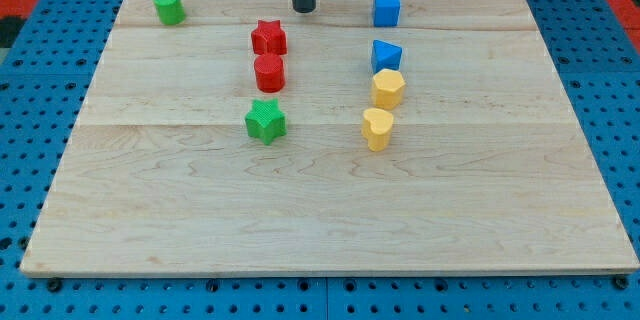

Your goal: Point your arm to the green star

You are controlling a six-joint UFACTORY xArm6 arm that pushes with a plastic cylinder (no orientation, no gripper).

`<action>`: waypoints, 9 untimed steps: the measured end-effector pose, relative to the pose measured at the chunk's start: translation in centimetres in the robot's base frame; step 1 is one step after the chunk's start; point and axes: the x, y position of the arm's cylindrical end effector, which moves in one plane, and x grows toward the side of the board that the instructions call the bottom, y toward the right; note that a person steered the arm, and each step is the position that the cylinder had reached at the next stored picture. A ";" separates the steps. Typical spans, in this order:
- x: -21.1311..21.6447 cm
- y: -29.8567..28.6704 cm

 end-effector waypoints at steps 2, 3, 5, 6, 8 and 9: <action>-0.1 2.8; -0.4 3.2; -0.6 3.3; -0.5 3.3; 10.9 3.9; 18.5 2.9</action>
